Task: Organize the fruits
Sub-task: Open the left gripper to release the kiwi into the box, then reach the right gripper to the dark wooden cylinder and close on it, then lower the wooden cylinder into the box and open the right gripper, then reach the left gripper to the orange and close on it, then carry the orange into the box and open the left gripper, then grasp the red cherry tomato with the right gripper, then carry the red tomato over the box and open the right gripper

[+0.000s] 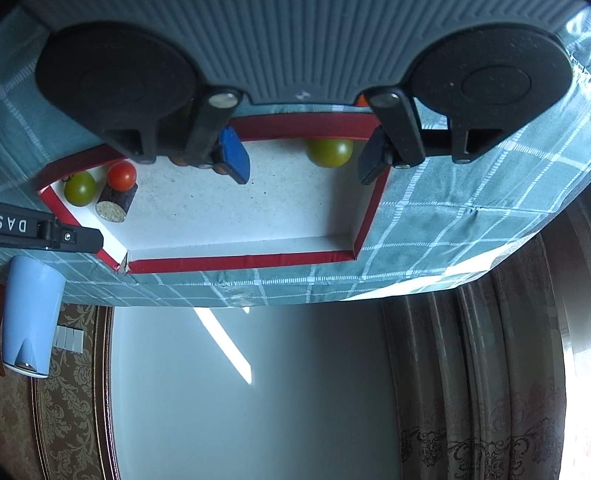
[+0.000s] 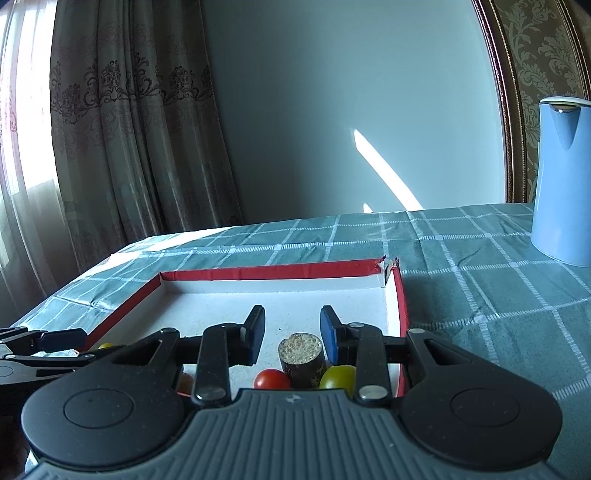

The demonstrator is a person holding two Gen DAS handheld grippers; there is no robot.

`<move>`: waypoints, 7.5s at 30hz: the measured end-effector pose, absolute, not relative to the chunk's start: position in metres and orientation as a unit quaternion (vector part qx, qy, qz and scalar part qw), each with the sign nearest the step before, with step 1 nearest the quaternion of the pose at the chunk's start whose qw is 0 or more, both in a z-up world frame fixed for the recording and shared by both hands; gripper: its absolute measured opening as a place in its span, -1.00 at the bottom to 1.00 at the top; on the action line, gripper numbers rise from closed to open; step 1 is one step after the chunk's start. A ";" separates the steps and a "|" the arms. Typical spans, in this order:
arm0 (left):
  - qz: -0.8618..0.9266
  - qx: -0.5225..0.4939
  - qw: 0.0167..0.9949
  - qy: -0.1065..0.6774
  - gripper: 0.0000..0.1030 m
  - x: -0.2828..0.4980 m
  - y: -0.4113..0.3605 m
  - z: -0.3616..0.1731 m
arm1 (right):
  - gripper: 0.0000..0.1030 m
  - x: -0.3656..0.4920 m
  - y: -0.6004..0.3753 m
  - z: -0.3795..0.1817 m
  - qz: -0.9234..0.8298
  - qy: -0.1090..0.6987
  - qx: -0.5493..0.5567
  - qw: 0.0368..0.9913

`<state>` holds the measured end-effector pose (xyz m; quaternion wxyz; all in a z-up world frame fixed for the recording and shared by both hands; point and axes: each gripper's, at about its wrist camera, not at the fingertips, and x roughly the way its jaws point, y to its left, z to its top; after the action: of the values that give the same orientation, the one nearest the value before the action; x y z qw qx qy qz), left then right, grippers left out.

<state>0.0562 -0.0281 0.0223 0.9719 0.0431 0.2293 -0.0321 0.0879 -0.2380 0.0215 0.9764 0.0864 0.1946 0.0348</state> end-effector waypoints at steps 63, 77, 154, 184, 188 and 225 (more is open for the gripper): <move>0.100 -0.105 0.973 0.180 1.00 0.014 0.108 0.012 | -0.39 0.044 -0.135 0.029 0.134 0.213 -0.031 0.967; 0.092 -0.102 0.973 0.185 1.00 0.016 0.106 0.011 | -0.38 0.119 -0.166 0.012 0.079 0.248 -0.009 0.965; -0.090 0.048 0.970 0.221 -0.25 0.056 -0.005 0.040 | -0.04 0.056 -0.251 0.020 0.014 0.157 0.098 0.983; -0.030 -0.020 0.979 0.199 0.45 0.020 0.043 0.031 | -0.04 0.061 -0.217 0.013 0.138 0.233 0.046 0.962; -0.014 -0.039 0.977 0.208 0.65 0.009 0.061 0.019 | -0.04 0.057 -0.192 0.005 0.181 0.256 -0.008 0.950; -0.025 -0.108 0.965 0.237 0.94 0.019 0.083 0.006 | -0.55 0.088 -0.185 0.025 0.149 0.241 0.013 0.959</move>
<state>0.0192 0.0828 0.0061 0.9650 -0.1082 0.2374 -0.0254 0.0878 -0.1850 0.0248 0.9589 0.0127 0.2410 0.1491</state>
